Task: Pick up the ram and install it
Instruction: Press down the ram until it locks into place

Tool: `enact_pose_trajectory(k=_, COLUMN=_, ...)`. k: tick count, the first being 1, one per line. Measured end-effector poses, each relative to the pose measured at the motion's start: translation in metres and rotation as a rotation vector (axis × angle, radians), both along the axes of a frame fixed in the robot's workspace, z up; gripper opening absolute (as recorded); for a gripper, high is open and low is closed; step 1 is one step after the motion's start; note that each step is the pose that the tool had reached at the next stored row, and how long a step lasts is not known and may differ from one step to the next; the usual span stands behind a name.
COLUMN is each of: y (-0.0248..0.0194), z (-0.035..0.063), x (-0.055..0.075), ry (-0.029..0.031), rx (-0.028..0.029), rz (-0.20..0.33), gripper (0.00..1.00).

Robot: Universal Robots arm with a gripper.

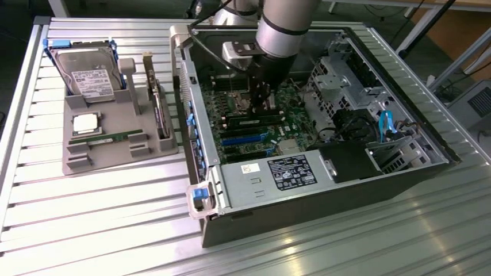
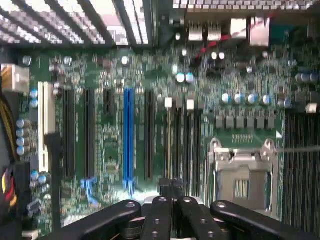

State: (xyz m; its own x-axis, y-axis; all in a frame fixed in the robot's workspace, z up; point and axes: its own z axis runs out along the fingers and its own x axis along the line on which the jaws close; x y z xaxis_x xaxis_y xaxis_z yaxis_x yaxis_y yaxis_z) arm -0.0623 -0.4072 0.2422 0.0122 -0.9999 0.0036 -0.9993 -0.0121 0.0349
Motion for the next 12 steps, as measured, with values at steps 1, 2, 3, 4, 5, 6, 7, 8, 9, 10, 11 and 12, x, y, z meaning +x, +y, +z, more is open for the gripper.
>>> enact_pose_trajectory(k=1, y=0.0, z=-0.0011, x=-0.015, ry=-0.0011, rx=0.0, rz=0.0, gripper=0.1)
enact_pose_trajectory(k=2, y=0.0, z=-0.0046, x=-0.028, ry=-0.0017, rx=0.0, rz=0.0, gripper=0.1)
enact_pose_trajectory(k=3, y=-0.0001, z=-0.0101, x=-0.029, ry=-0.0012, rx=-0.0007, rz=0.0, gripper=0.1)
enact_pose_trajectory(k=4, y=0.0002, z=-0.0121, x=-0.029, ry=-0.0021, rx=0.0007, rz=0.0, gripper=0.1)
enact_pose_trajectory(k=5, y=0.0, z=-0.0031, x=-0.024, ry=-0.0018, rx=0.0001, rz=0.0, gripper=0.1)
enact_pose_trajectory(k=6, y=0.0, z=0.0055, x=-0.021, ry=-0.0017, rx=0.0, rz=0.0, gripper=0.1)
enact_pose_trajectory(k=7, y=0.0, z=0.015, x=-0.017, ry=-0.0016, rx=-0.0002, rz=0.0, gripper=0.1)
enact_pose_trajectory(k=8, y=0.0, z=0.0195, x=-0.01, ry=-0.0018, rx=0.0002, rz=0.0, gripper=0.1)
enact_pose_trajectory(k=9, y=0.0, z=0.0205, x=-0.001, ry=-0.0015, rx=-0.0001, rz=0.0, gripper=0.1)
enact_pose_trajectory(k=10, y=0.0, z=0.0211, x=0.009, ry=-0.0013, rx=0.0, rz=0.0, gripper=0.1)
enact_pose_trajectory(k=11, y=-0.0001, z=0.0216, x=0.018, ry=-0.0009, rx=-0.0002, rz=0.0, gripper=0.1)
enact_pose_trajectory(k=12, y=0.0, z=0.0242, x=0.029, ry=-0.0009, rx=0.0, rz=0.0, gripper=0.1)
